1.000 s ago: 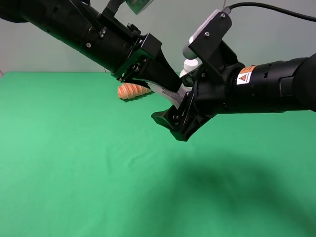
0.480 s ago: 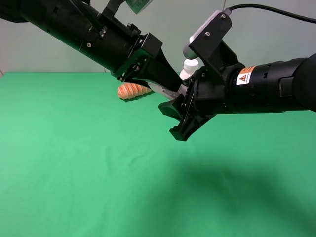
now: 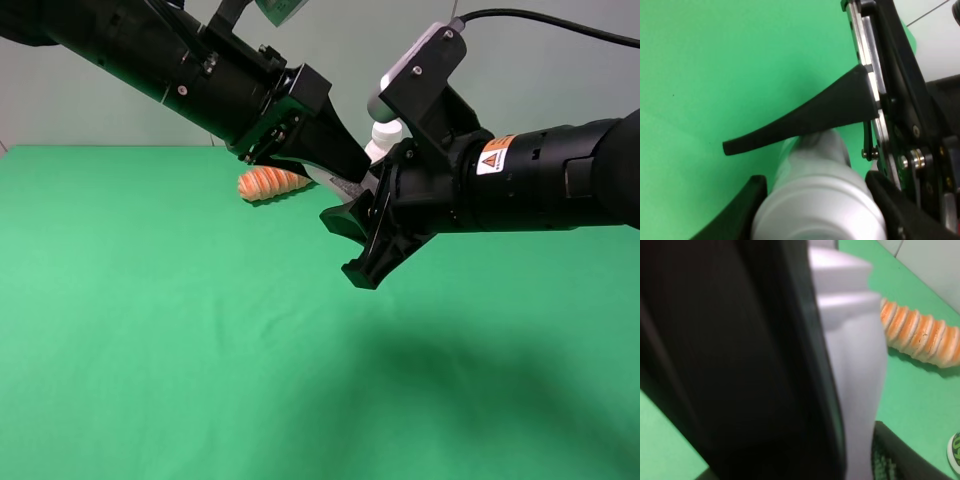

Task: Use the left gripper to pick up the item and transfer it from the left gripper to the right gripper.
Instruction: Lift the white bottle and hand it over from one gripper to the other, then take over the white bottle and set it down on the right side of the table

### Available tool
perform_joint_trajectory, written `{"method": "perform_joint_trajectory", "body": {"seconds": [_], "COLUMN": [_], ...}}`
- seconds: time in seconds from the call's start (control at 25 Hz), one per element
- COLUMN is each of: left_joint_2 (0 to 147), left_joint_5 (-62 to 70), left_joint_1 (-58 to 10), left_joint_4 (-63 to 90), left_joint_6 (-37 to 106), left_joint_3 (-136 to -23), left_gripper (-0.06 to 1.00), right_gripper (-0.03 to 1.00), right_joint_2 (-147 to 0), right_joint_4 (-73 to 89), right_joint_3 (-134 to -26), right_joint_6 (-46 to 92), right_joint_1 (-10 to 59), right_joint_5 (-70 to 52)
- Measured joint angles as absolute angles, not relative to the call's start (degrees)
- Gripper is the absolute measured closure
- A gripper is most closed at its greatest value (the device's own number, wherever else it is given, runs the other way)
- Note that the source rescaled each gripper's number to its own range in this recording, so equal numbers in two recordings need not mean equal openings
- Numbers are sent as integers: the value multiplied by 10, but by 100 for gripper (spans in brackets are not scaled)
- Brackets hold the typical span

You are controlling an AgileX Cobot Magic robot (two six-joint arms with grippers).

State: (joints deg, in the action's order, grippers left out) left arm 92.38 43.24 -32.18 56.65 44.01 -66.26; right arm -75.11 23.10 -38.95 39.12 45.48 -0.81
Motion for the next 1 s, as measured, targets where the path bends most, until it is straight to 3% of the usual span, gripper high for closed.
{"method": "perform_joint_trajectory", "body": {"seconds": [0.48,0.52,0.64,0.72,0.8,1.0], "left_joint_2": [924,924,924,924,924,924], "left_joint_5": [429,426,409,402,401,401], "left_joint_1": [-322,-322,-322,-322,-322,-322], "left_joint_4": [562,557,546,543,543,542], "left_joint_6": [440,440,426,419,418,417], "left_joint_3": [-663,-663,-663,-663,-663,-663], "left_gripper": [92,86,36,12,1,-5], "right_gripper": [89,89,90,91,91,92], "right_joint_2": [-752,-752,-752,-752,-752,-752], "right_joint_4": [231,231,231,231,231,231], "right_joint_3": [-390,-390,-390,-390,-390,-390], "right_joint_6": [391,391,391,391,391,391], "right_joint_1": [455,455,455,455,455,455], "right_joint_5": [-8,-9,-10,-10,-10,-10]}}
